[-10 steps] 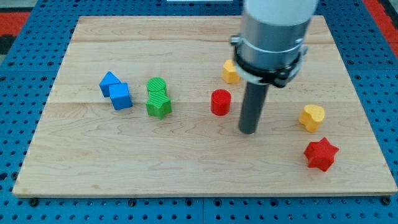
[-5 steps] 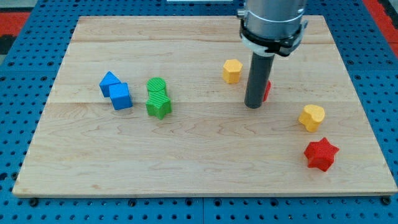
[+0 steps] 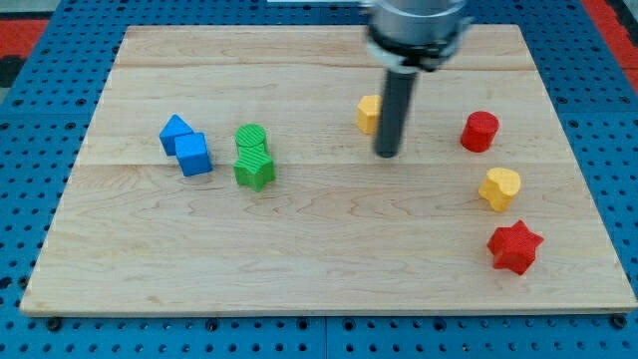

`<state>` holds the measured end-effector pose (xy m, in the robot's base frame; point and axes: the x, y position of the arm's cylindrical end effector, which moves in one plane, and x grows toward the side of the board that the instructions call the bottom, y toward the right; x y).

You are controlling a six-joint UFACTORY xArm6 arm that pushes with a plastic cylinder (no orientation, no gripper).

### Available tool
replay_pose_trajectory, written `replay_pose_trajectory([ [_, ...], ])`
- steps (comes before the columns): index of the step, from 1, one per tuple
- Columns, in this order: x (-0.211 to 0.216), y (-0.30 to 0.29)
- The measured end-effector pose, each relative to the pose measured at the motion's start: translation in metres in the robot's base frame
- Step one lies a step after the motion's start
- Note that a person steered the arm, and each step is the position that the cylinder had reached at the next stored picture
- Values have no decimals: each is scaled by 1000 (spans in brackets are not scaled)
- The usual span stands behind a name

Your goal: Push the red circle and yellow hexagon above the yellow heart

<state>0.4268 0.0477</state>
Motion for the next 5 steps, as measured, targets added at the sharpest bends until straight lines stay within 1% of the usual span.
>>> replay_pose_trajectory([
  [1, -42, 12],
  [2, -77, 48],
  [3, -76, 9],
  [4, -101, 2],
  [5, -107, 52],
])
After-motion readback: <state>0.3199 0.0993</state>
